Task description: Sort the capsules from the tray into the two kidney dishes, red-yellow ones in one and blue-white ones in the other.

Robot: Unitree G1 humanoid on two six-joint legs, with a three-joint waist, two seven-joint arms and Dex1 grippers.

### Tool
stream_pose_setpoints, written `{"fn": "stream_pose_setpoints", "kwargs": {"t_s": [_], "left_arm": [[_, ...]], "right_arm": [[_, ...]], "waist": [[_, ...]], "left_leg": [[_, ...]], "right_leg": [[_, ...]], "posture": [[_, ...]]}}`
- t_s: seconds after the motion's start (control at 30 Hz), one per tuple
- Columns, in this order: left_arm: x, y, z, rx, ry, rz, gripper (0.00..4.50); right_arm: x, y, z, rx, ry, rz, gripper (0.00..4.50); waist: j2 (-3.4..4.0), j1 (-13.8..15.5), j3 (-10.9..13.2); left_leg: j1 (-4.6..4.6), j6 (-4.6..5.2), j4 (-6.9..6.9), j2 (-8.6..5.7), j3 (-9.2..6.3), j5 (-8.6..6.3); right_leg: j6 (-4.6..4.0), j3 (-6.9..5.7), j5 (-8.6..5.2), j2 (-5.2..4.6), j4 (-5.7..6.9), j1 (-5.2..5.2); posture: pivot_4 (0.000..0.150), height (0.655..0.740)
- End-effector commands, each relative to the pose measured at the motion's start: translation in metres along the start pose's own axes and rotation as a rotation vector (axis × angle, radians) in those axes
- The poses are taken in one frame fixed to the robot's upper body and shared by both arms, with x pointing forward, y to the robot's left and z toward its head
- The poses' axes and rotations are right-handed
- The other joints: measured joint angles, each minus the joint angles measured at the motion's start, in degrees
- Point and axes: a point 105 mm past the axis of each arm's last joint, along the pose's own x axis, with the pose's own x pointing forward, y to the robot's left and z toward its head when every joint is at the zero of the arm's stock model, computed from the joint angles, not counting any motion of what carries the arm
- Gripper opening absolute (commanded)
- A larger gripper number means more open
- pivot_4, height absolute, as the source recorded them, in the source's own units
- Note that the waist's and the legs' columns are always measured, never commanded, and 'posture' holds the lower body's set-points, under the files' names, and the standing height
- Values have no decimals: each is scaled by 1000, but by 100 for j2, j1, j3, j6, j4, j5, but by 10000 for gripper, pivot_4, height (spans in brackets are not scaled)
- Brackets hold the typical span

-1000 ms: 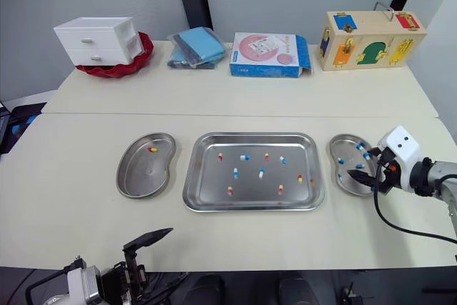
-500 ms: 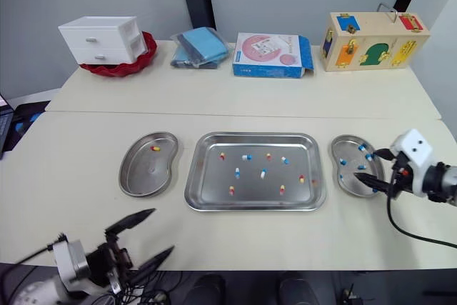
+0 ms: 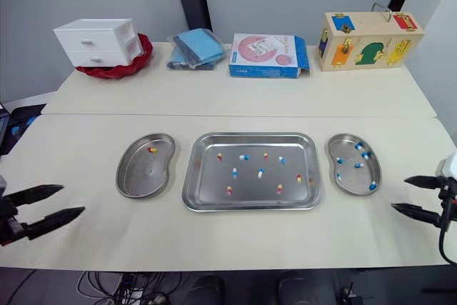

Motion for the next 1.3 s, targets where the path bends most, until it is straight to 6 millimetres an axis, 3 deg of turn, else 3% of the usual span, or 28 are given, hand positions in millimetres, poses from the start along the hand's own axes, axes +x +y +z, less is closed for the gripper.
{"fn": "stream_pose_setpoints", "kwargs": {"t_s": [0.03, 0.2, 0.63, 0.77, 0.83, 1.03, 1.2, 1.3], "left_arm": [[-6, 17, 10, 63, 8, 48, 45000], [-9, 29, 8, 73, 33, 43, 45000], [-4, 30, -6, 83, 76, 20, 45000], [1, 27, -13, 56, 113, -2, 45000], [14, 13, -10, 66, 108, -53, 45000], [40, -8, 4, 91, 59, -127, 45000], [56, -23, 18, 114, 26, -191, 45000], [68, -37, 29, 139, 3, -250, 45000]], "right_arm": [[-9, -6, 2, -44, 7, -34, 44704], [-12, -7, -5, -45, 34, -43, 44704], [-10, -1, -10, -41, 30, -35, 44704], [-1, 19, 3, -27, -119, 10, 44704], [12, 47, 5, -25, -200, 104, 44704], [42, 106, 14, -23, -342, 280, 44704], [54, 130, 31, -59, -500, 316, 44704], [47, 130, 43, -75, -744, 192, 44704]], "waist": [[0, -1, 1], [4, -9, 3], [5, -16, 3], [3, -10, 2], [2, 0, 2], [-1, 35, 1], [-5, 29, -2], [-11, 29, -5]], "left_leg": [[-1, 0, 0, 1, -1, 0], [-6, 0, -7, 1, 8, 0], [-8, 0, -6, 1, 9, 0], [-8, 0, -6, 2, 7, 0], [-10, -1, -5, 2, 6, 0], [-11, -3, 3, 2, -1, 1], [-2, -3, 3, 1, -4, 2], [-4, -3, -2, 4, -13, 2]], "right_leg": [[0, 0, 0, 1, 1, -4], [0, 5, 0, 0, 1, -14], [0, 6, 0, 0, 5, -16], [0, 5, 0, 2, 10, -16], [0, 5, 0, 3, 12, -16], [0, 1, 0, 1, 21, -10], [0, 0, 0, 2, 28, -6], [-2, -8, -2, 6, 26, -6]], "posture": [[1500, 7400], [1500, 7400], [1500, 7400], [1500, 7400], [1500, 7400], [1500, 7400], [1500, 7400], [1500, 7400]]}}
